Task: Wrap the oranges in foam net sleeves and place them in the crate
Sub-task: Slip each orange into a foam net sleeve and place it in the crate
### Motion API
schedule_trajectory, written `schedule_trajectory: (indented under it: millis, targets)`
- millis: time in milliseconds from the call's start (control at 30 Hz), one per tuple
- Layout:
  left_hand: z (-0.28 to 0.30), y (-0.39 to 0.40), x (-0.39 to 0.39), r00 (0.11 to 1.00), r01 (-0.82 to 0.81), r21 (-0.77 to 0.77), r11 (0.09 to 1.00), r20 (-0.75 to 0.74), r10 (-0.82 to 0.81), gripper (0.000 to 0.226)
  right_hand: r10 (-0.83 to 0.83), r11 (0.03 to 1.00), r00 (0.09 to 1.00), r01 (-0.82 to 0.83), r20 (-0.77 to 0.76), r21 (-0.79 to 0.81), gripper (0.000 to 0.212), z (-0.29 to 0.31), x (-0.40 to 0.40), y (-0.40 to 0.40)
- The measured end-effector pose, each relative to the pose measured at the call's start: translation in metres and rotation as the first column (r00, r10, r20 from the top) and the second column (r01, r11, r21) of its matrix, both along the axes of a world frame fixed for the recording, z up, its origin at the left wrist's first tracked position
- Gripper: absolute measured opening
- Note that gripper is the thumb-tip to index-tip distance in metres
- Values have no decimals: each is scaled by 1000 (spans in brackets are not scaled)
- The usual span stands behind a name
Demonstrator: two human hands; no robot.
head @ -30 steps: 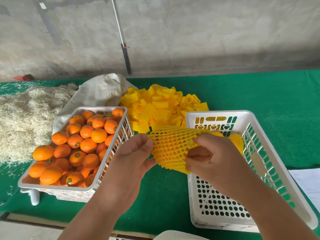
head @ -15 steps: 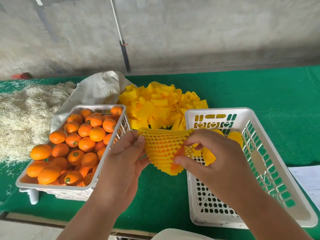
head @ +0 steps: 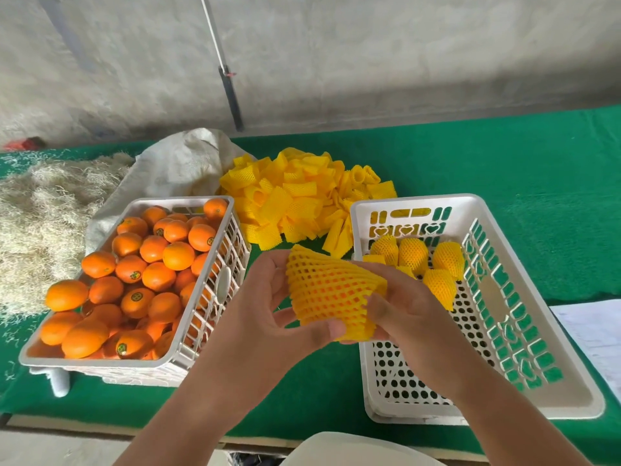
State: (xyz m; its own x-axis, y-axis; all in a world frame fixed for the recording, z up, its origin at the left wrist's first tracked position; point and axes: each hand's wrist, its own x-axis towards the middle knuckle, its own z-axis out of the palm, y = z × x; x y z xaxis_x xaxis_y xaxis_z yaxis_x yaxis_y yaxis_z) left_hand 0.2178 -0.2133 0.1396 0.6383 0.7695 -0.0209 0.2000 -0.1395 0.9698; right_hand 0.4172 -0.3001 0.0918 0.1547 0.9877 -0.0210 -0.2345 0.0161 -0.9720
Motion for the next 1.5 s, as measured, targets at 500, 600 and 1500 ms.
schedule_trajectory:
  millis: [500, 600, 1500]
  targets:
    - [-41, -5, 17, 892, 224, 412, 883, -452, -15, 102, -88, 975, 990, 62, -111, -213, 60, -32, -10, -10]
    - [-47, -1, 16, 871, 265, 395, 880, -489, -44, 104, -34, 975, 975, -16, -220, -221, 54, -33, -3, -12]
    - [-265, 191, -216, 473, 13, 491, 871, -770, 427, 90, -509, 243, 599, 789, 619, -564, 83, -190, 178, -3]
